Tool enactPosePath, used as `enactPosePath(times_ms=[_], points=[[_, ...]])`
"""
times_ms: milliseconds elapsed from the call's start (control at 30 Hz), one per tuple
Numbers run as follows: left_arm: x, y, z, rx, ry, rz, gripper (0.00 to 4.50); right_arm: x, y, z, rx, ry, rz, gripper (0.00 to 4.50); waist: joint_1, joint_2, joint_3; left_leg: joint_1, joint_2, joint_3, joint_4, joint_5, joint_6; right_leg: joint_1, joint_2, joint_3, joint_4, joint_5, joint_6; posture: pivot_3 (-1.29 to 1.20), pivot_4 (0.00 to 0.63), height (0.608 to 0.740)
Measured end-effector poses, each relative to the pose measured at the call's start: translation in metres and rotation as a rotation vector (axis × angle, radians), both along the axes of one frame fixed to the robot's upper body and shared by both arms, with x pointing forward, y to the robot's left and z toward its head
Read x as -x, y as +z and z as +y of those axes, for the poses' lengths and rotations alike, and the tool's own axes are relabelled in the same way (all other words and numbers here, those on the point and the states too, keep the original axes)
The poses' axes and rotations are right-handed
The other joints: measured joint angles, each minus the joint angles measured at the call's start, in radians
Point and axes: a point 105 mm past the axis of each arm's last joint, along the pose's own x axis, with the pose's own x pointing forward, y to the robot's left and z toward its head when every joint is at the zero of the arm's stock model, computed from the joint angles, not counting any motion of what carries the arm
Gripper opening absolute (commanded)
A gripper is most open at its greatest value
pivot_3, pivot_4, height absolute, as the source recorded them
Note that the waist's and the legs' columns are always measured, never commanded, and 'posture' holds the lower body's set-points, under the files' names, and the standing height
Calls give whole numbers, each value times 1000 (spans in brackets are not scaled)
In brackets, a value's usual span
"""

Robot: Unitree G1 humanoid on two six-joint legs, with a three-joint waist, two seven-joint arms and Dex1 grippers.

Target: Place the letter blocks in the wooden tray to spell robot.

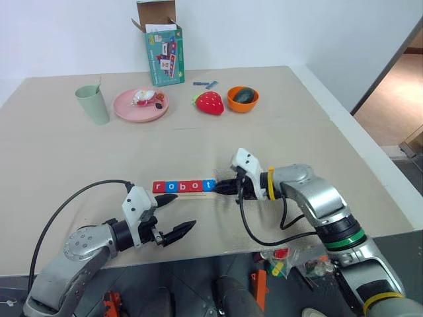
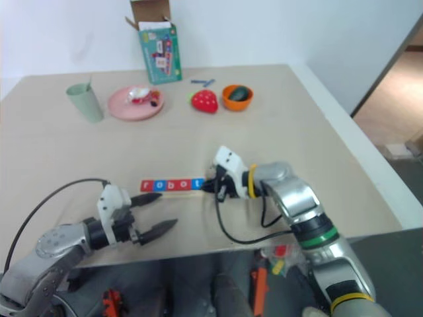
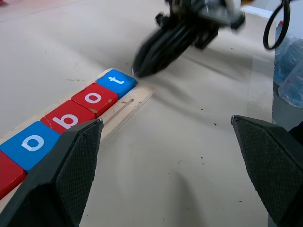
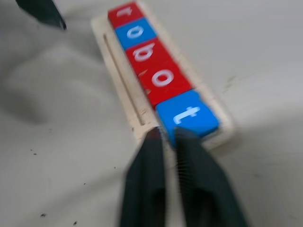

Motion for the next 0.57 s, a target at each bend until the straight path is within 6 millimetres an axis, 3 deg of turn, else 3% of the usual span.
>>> enactPosePath(times_ms=[133, 267, 433, 567], points=[[-12, 8, 30, -8, 99, -24, 4500, -4, 36, -26, -94, -10, -47, 2953, 0, 0, 0, 0, 1, -1, 0, 0, 0, 0, 1, -1, 0, 0, 0, 0, 150, 740], [-25, 10, 74, -50, 219, -36, 4500, -12, 32, -59, -114, -71, -58, 4301, 0, 0, 0, 0, 1, 0, 0, 0, 0, 0, 1, -1, 0, 0, -1, 0, 150, 740], [-35, 10, 116, -43, 364, -54, 4500, -18, 8, -90, -82, -160, -64, 4441, 0, 0, 0, 0, 1, 2, 0, 0, 0, 0, 1, 1, 0, 0, -1, 0, 150, 740], [-48, 15, 142, -90, 515, -115, 4500, -26, 9, -104, -86, -250, -149, 4441, 1, 0, 0, 1, 1, 1, 0, 0, 0, 0, 0, 1, 0, 0, 0, 0, 150, 740]])
